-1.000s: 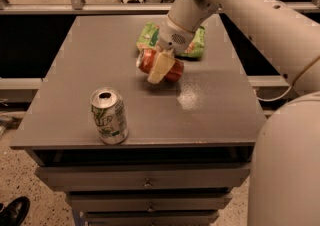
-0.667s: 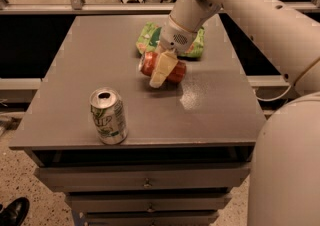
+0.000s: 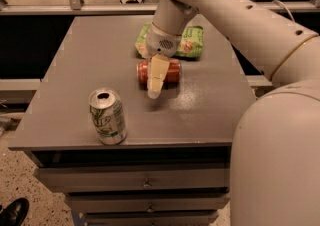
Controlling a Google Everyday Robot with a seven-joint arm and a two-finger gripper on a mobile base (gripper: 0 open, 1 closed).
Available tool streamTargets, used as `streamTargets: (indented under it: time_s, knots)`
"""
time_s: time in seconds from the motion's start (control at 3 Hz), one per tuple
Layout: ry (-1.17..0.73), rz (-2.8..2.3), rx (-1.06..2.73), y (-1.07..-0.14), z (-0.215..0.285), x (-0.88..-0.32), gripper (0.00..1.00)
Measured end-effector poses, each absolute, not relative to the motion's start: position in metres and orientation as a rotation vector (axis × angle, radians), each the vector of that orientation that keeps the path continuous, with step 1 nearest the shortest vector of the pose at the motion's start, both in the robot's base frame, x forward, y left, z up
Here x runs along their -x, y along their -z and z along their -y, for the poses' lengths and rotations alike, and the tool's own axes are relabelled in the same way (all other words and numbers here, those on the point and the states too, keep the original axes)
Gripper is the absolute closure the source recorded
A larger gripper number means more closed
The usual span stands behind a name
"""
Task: Knock coke can over
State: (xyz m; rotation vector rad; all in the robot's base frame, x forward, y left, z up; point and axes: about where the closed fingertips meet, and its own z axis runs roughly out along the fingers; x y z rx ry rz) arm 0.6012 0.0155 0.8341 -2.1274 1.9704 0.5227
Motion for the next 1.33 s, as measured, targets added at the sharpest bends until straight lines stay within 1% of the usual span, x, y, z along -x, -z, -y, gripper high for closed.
streamTargets:
  time_s: [0.67,1.33]
  knots:
    - [-0.505,-1.948,2.191,-0.8285,-0.0238,-0.5994,0.0]
    - [-0.499,-1.941,2.162,-0.8335,-0.0226,-0.601,0.0]
